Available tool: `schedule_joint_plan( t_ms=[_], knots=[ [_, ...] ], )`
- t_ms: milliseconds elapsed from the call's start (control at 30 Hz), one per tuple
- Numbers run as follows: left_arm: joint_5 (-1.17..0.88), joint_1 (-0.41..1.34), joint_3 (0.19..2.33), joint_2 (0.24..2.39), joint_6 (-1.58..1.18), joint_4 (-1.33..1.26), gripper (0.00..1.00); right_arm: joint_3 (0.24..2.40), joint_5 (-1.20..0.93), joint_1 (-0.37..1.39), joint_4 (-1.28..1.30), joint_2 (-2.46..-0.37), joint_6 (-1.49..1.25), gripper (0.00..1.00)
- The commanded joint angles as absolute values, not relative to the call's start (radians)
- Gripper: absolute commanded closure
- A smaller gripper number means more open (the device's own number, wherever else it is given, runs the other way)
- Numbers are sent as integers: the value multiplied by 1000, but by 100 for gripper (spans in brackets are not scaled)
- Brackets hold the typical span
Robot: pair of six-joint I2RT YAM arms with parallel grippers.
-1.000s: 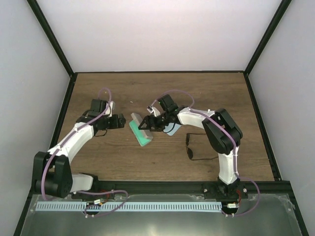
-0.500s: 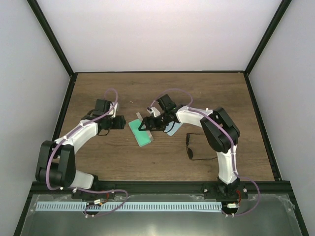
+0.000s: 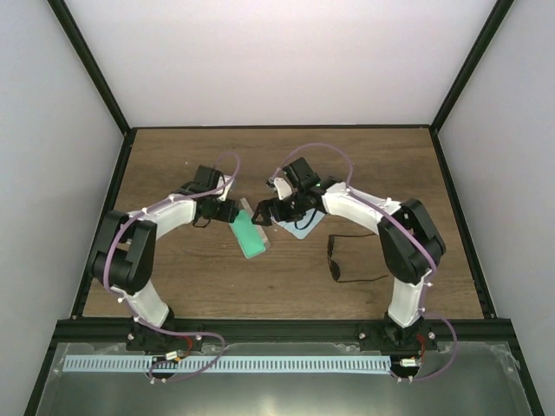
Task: Organize the sunglasses
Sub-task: Place the sunglasses case at the center of the board, then adjust the sunglasses at the center of the board.
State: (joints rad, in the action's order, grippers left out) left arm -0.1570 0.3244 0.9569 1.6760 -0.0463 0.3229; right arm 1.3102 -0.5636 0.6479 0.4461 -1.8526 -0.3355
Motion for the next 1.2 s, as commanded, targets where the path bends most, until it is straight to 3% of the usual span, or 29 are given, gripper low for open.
schedule_joint_plan(
  t_ms=[0,133,267,400,467,767,900,1033,1167],
  knots=[
    [-114,324,1025,1737,16,309,43,1292,-523,616,511,-1752,-298,0],
    [-113,323,1050,1803,30,319,53,1267,-516,589,538,-1682,-296,1],
    [-94,323,1038,1802,38,330,56,1268,-506,574,562,-1657,-286,2],
    [-106,320,1002,1749,55,333,38,1268,-499,571,567,-1645,-286,2],
    [-137,320,995,1741,58,334,36,1262,-500,571,562,-1639,-292,2],
    [-172,321,1005,1778,37,323,62,1255,-495,571,567,-1613,-308,3],
    [-230,317,1012,1822,19,313,64,1253,-485,571,571,-1599,-310,3],
    [-238,316,984,1822,11,303,83,1255,-475,571,574,-1589,-320,3],
    [-228,306,947,1801,-15,287,92,1248,-464,571,571,-1575,-336,3]
  ],
)
